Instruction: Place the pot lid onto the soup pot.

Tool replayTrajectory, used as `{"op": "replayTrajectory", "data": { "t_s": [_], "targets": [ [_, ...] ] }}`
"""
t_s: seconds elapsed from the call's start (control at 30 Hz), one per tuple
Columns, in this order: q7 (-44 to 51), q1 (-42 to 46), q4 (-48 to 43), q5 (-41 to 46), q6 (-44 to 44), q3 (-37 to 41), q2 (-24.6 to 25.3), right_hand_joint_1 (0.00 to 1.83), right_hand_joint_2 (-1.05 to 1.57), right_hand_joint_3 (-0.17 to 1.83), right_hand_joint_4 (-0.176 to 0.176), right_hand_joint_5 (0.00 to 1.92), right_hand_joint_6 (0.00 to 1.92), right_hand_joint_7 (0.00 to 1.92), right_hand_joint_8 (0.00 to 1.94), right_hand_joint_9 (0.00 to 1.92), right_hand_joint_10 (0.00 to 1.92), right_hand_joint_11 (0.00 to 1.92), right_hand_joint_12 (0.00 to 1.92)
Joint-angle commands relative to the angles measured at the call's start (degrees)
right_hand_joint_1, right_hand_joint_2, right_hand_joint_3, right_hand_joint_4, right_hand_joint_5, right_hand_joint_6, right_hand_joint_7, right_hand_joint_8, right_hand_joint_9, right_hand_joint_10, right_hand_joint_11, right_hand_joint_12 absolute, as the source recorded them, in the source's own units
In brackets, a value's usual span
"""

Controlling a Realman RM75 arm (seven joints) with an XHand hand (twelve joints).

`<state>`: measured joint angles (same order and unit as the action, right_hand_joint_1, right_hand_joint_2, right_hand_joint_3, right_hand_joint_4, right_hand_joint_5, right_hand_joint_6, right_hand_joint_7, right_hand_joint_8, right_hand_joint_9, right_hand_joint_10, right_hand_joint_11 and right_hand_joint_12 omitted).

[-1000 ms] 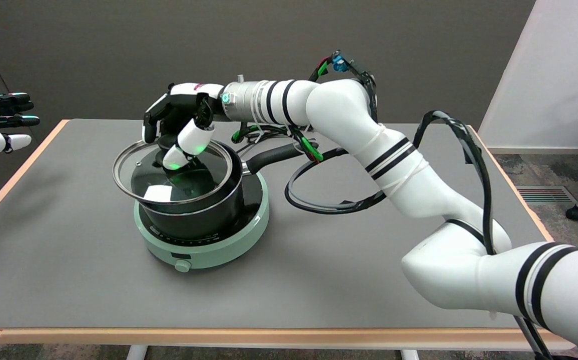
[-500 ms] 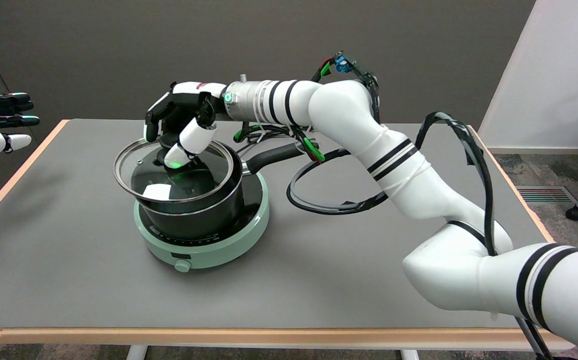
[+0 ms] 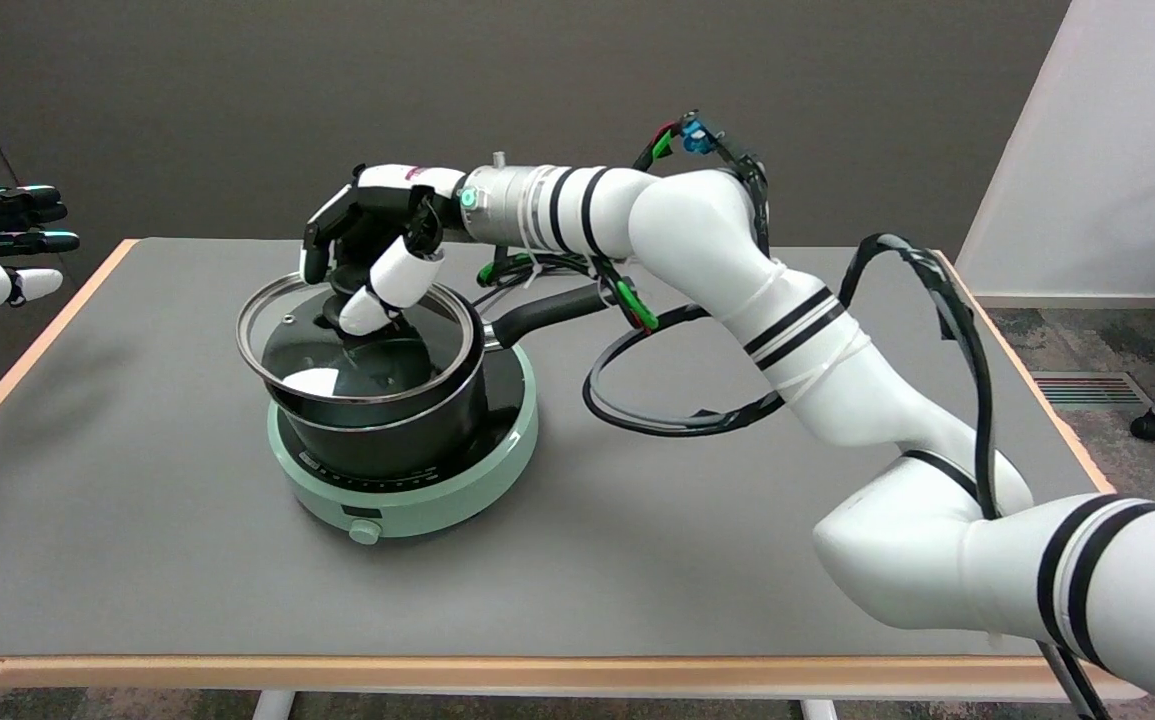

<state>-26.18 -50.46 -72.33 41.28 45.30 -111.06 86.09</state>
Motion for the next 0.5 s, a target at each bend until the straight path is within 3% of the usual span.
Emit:
{"op": "replayTrajectory", "data": {
  "t_s": [0.03, 0.23, 0.27, 0.3, 0.5],
  "targets": [
    [0.07, 2.70, -2.84, -1.43, -0.61, 0.88, -1.91, 1.32, 1.09, 0.25, 0.100, 0.69, 1.00, 0.77, 1.38, 0.74, 1.36, 0.26, 1.92],
    [0.08, 3.27, -3.89, -2.34, -0.53, 0.89, -2.71, 1.33, 1.07, 0.26, 0.085, 0.71, 0.97, 0.80, 1.33, 0.77, 1.31, 0.31, 1.92],
    [0.08, 3.43, -3.97, -2.34, -0.53, 0.89, -2.87, 1.16, 0.83, 0.78, 0.097, 0.69, 0.98, 0.82, 0.96, 0.75, 1.33, 0.30, 1.92],
    [0.08, 3.44, -3.97, -2.34, -0.53, 0.89, -2.88, 1.11, 0.77, 0.91, 0.100, 0.69, 0.98, 0.83, 0.86, 0.75, 1.32, 0.29, 1.92],
    [0.08, 3.52, -4.05, -2.34, -0.53, 0.97, -3.04, 1.11, 0.76, 0.91, 0.105, 0.71, 0.94, 0.85, 0.78, 0.76, 1.25, 0.30, 1.92]
  ]
}}
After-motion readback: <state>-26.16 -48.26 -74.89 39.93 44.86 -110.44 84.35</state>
